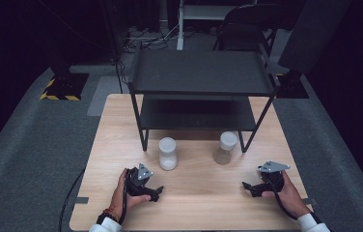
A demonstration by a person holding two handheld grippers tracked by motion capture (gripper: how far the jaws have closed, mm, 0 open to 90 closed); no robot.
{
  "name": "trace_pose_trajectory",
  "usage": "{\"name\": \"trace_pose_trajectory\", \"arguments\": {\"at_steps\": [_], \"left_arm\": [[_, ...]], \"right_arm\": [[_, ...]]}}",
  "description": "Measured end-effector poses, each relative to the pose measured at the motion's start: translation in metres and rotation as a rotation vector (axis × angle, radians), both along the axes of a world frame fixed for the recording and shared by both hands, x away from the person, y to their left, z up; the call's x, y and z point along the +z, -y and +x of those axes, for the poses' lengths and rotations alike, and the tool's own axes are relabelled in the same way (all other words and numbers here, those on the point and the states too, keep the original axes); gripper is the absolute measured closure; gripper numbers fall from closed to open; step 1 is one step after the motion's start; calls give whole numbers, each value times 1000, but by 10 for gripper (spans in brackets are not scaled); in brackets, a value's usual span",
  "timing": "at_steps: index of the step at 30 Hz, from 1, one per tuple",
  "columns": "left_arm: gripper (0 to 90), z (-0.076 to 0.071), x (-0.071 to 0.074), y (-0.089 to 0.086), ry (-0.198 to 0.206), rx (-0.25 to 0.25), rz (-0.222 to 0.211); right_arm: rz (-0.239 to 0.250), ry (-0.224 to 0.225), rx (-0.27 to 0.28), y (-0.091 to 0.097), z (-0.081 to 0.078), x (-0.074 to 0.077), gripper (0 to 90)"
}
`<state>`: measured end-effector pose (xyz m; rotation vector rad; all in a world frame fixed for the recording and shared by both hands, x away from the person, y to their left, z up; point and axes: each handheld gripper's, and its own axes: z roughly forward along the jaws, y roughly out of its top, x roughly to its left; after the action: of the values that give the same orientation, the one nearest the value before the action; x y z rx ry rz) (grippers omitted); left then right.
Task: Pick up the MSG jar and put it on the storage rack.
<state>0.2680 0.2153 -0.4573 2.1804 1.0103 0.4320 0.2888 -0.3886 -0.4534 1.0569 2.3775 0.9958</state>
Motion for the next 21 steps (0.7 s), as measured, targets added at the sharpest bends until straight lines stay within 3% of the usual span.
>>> {"name": "trace_pose_trajectory", "arguments": {"at_steps": [21], "left_arm": [[3,1,0,-1,-3,-7,-2]], "right_arm": [[0,0,0,0,0,0,0]]}}
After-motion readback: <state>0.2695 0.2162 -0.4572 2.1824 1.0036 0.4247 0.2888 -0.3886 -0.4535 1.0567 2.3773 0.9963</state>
